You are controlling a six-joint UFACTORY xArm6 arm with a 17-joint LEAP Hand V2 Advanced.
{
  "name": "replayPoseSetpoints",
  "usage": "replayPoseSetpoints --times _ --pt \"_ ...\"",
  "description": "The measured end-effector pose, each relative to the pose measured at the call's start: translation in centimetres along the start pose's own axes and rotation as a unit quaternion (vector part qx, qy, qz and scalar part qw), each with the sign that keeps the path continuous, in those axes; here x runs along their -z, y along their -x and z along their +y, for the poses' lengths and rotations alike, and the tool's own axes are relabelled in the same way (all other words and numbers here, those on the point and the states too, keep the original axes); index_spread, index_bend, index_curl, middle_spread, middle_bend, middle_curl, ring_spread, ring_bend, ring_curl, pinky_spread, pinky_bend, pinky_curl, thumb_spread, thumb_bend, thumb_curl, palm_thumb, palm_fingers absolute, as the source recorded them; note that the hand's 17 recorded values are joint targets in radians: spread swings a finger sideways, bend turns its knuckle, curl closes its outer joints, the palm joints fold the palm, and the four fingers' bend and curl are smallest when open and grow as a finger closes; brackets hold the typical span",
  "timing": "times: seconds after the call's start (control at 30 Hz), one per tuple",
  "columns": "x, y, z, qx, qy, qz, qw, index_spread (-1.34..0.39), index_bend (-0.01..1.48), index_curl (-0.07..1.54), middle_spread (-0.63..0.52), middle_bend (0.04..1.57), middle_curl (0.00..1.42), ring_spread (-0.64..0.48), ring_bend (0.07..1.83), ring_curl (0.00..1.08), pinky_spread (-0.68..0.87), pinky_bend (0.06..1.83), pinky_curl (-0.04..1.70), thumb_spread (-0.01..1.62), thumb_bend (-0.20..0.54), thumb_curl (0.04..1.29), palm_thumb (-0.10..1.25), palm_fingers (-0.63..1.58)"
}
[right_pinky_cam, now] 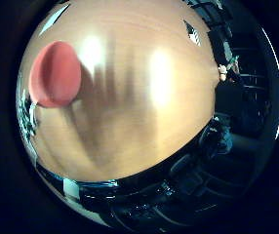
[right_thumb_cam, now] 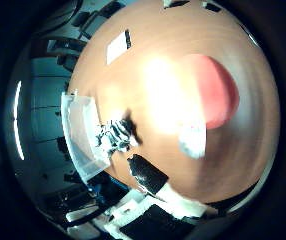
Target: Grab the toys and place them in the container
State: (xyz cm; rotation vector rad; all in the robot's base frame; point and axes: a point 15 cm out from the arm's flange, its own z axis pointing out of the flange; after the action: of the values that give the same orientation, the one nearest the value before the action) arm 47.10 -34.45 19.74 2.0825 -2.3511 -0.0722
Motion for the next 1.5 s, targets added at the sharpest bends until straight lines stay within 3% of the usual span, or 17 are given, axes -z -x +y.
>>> replayPoseSetpoints --times 0.2,0.33,0.43,0.53,0.63,0.67,0.73,0.83,0.97,1.27,1.5 --pt "-4.7 0.6 -0.3 0.005 0.031 -0.016 0.999 -0.34 0.18 0.31 0.05 0.19 0.30 0.20 0.19 0.24 0.41 0.28 0.32 1.04 -0.024 0.28 0.45 0.12" --pt "-5.5 0.7 -0.3 0.003 0.036 -0.019 0.999 -0.34 0.16 0.29 0.02 0.22 0.32 0.19 0.27 0.26 0.42 0.27 0.31 1.03 -0.024 0.28 0.46 0.26" --pt "-5.6 0.9 -0.2 0.004 0.040 -0.020 0.999 -0.33 0.15 0.27 -0.06 0.26 0.34 0.08 0.39 0.28 0.41 0.32 0.31 1.03 -0.019 0.28 0.49 0.45" --pt "-5.6 0.9 -0.1 0.008 0.043 -0.017 0.999 -0.34 0.16 0.27 -0.16 0.38 0.38 -0.10 0.59 0.33 0.25 0.35 0.30 1.04 -0.011 0.29 0.55 0.76" --pt "-5.3 0.8 0.2 0.020 0.056 -0.001 0.998 -0.37 0.23 0.32 -0.25 0.56 0.48 -0.24 0.80 0.43 -0.15 0.62 0.38 1.03 -0.009 0.31 0.64 1.23" --pt "-5.0 0.9 0.4 0.023 0.060 0.002 0.998 -0.38 0.28 0.35 -0.26 0.62 0.51 -0.25 0.83 0.45 -0.20 0.68 0.40 1.03 -0.007 0.31 0.66 1.33" --pt "-3.4 1.0 0.8 0.024 0.060 0.005 0.998 -0.40 0.51 0.47 -0.27 0.81 0.60 -0.26 0.99 0.51 -0.29 0.88 0.49 1.03 -0.005 0.33 0.74 1.36" --pt "0.3 1.1 1.0 0.022 0.040 0.015 0.999 -0.38 0.81 0.64 -0.25 1.03 0.72 -0.26 1.19 0.61 -0.27 1.11 0.62 1.05 0.006 0.36 0.86 1.26" --pt "6.3 1.6 1.8 0.019 0.006 0.032 0.999 -0.31 1.04 0.76 -0.24 1.18 0.83 -0.25 1.32 0.69 -0.24 1.26 0.73 1.10 0.015 0.40 0.99 1.13" --pt "19.4 7.2 7.8 0.032 -0.021 0.049 0.998 -0.25 1.11 0.82 -0.20 1.24 0.91 -0.24 1.36 0.77 -0.21 1.30 0.85 1.17 -0.009 0.47 1.06 1.05" --pt "26.6 16.8 11.5 0.079 -0.049 0.058 0.994 -0.24 1.10 0.83 -0.20 1.23 0.94 -0.24 1.35 0.80 -0.21 1.26 0.91 1.18 -0.011 0.50 1.05 1.05"
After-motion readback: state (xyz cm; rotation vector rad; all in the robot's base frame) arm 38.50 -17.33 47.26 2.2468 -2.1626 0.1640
